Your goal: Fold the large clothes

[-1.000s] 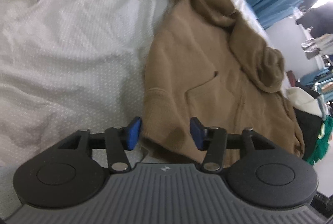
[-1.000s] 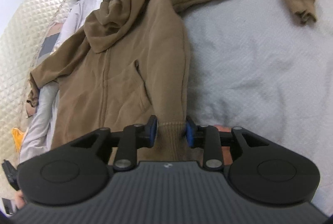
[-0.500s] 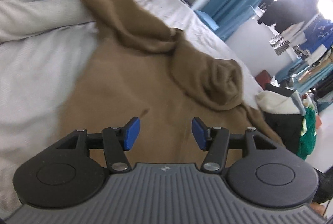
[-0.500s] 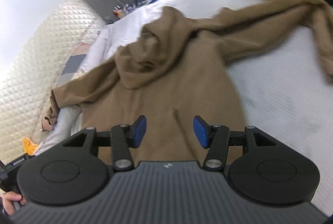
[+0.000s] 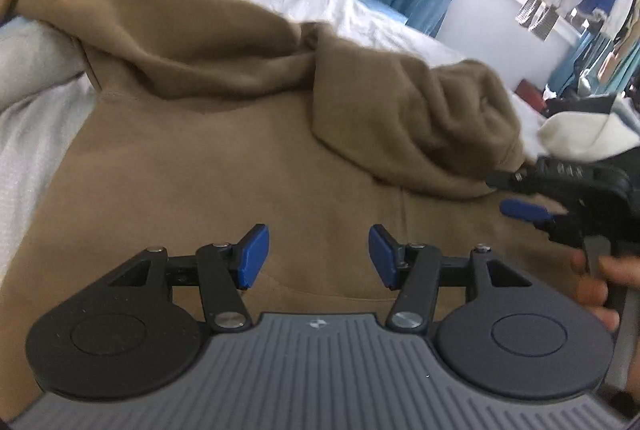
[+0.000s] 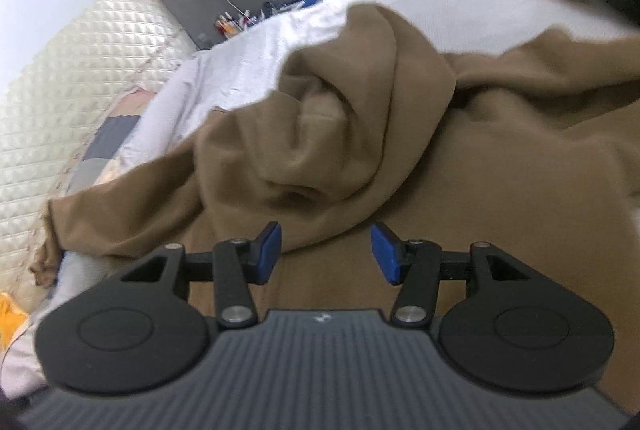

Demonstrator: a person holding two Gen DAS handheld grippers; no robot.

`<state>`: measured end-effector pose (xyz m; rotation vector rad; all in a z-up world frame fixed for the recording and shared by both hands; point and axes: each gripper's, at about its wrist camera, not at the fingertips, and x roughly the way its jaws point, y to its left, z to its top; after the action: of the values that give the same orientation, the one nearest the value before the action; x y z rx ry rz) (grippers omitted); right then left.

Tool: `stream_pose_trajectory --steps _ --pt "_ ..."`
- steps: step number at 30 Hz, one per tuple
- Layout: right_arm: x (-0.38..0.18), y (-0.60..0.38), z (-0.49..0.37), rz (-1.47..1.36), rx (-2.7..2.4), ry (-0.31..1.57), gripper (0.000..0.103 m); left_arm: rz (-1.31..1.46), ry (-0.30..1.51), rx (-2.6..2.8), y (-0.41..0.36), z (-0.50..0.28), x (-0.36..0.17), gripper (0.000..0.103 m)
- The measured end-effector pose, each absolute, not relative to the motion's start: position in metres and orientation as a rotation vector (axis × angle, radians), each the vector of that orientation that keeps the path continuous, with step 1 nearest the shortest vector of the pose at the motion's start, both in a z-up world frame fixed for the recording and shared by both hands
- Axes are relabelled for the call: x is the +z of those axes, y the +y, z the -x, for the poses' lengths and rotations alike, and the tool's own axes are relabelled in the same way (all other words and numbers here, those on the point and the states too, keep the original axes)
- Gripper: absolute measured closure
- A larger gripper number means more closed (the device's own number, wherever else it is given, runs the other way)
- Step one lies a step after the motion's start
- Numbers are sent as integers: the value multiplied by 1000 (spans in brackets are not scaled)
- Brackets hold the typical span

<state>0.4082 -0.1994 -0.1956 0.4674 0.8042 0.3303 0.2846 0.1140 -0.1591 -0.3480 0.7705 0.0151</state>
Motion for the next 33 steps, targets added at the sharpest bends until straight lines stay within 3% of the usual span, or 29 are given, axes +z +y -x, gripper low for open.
stream_pose_trajectory --steps 17,23,33 --pt "-251 -194 -447 -622 333 758 54 380 708 -41 126 -300 -209 42" --pt "-236 -190 -431 -564 377 671 81 411 704 -21 131 -294 -204 42" --pt "-178 -171 -363 -503 548 549 86 492 685 6 141 -287 -196 42"
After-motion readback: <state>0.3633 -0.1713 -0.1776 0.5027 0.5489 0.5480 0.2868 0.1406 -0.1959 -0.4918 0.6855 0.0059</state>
